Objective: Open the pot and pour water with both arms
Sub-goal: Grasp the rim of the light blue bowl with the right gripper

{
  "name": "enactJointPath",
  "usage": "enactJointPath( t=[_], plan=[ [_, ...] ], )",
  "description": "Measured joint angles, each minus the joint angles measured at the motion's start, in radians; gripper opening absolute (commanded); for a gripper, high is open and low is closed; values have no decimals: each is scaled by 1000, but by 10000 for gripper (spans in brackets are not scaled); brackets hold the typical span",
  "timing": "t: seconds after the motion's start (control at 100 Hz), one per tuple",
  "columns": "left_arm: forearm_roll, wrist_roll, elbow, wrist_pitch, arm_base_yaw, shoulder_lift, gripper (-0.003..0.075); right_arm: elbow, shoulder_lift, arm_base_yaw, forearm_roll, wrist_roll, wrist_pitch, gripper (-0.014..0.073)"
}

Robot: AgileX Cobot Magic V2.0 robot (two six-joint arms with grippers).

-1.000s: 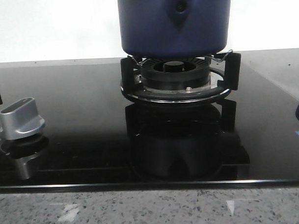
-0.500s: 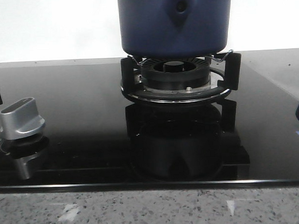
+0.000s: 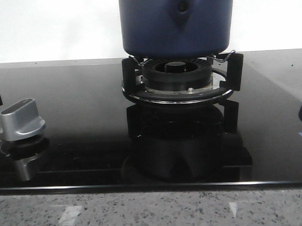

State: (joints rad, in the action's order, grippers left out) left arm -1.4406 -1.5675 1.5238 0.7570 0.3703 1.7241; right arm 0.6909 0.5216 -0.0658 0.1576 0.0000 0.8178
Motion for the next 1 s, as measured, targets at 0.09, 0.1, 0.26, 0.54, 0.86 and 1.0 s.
enactJointPath(
  t=[0.09,0.1,0.26,0.54,0.86,1.0],
  plan=[
    [0,0,7,12,-48,-34,245,33,64,0,-56,53,2,517],
    [0,0,7,12,-52,-36,245,37,76,0,-66,63,2,517],
    [0,0,7,52,-148,-79,245,151,228,-16,-187,168,22,517],
    [6,41,7,165,-289,-103,245,370,553,-164,-243,202,94,517],
    [10,45,7,205,-332,-103,245,462,827,-262,-223,167,126,517],
    [10,45,7,215,-332,-103,245,462,907,-267,-191,151,131,480]
  ],
)
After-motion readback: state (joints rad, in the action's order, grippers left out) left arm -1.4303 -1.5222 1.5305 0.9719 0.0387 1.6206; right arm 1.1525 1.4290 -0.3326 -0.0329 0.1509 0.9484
